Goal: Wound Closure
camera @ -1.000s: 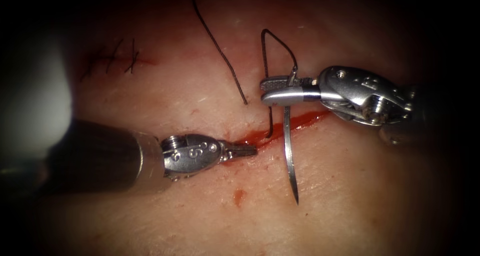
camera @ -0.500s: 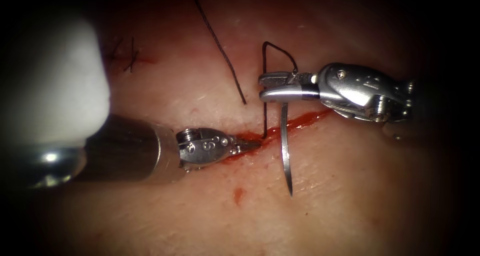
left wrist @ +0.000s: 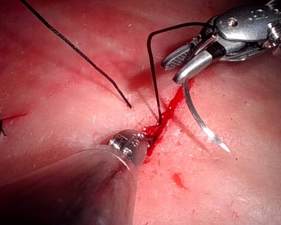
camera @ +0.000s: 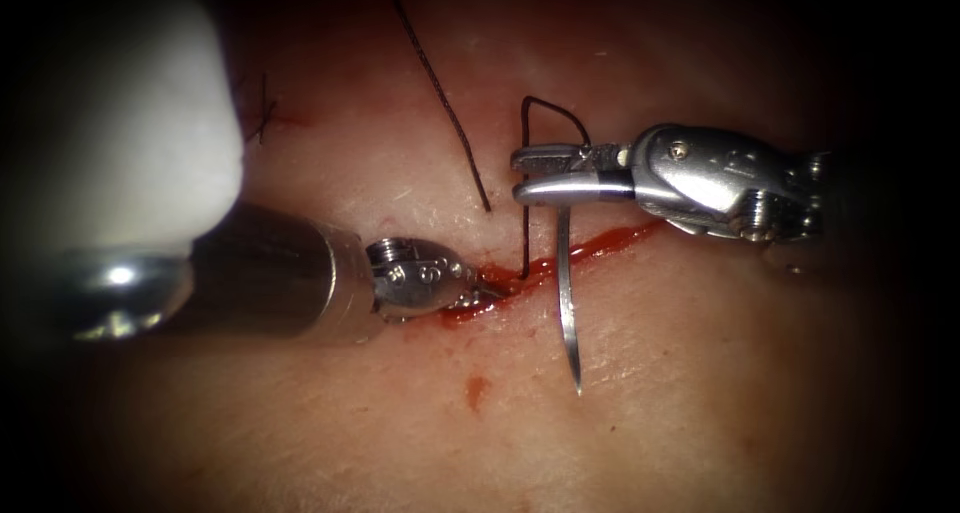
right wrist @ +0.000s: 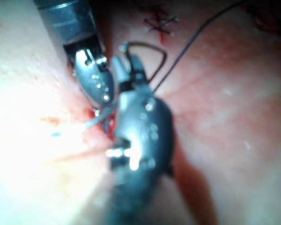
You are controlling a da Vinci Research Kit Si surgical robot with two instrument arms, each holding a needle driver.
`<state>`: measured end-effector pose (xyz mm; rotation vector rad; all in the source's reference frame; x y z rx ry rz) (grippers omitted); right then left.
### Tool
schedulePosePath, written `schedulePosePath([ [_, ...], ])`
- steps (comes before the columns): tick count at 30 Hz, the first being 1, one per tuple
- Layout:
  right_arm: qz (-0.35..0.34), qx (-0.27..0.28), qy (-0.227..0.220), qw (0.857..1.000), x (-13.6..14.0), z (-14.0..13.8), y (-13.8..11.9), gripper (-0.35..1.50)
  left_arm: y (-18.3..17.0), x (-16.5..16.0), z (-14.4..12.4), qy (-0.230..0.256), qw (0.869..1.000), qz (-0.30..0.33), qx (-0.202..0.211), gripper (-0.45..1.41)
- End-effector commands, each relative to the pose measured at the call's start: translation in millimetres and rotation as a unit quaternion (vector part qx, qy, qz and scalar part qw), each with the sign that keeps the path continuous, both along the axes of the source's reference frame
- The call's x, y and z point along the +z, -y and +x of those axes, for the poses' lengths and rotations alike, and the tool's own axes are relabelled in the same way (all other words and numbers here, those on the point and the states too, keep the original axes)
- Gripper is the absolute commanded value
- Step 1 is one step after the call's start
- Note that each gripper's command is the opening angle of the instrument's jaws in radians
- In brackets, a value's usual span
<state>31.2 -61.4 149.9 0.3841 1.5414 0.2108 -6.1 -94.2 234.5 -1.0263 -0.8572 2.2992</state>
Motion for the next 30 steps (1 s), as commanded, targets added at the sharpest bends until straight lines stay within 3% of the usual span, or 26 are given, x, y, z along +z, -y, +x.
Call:
schedulePosePath([
  [1, -0.009, -0.001, -0.003, 1.0, 0.5, 0.6, 0.3, -0.35, 1.0, 0.4, -0.7, 0.005, 1.0, 0.011, 0.003, -0.25],
  [3, -0.017, 0.0, -0.005, 1.0, 0.6, 0.5, 0.1, -0.35, 1.6, 0.1, -1.0, 0.022, 0.999, 0.037, 0.01, -0.05],
  [10, -0.034, 0.0, -0.008, 0.999, 0.5, 0.5, -0.2, -0.35, 2.6, -0.5, -2.7, 0.069, 0.996, 0.061, 0.007, 0.12],
  [16, -0.038, 0.002, -0.011, 0.999, 0.2, 0.4, -0.5, -0.35, 2.5, -0.4, -3.8, 0.069, 0.995, 0.07, 0.003, 0.34],
  [21, -0.049, 0.004, -0.014, 0.999, 0.3, 0.4, -0.7, -0.35, 2.1, -0.8, -3.5, 0.065, 0.992, 0.105, -0.015, 0.72],
  [30, -0.111, 0.03, -0.025, 0.993, 0.6, 1.4, -3.0, -0.35, 2.4, -1.3, -2.7, 0.064, 0.991, 0.113, -0.016, 0.77],
])
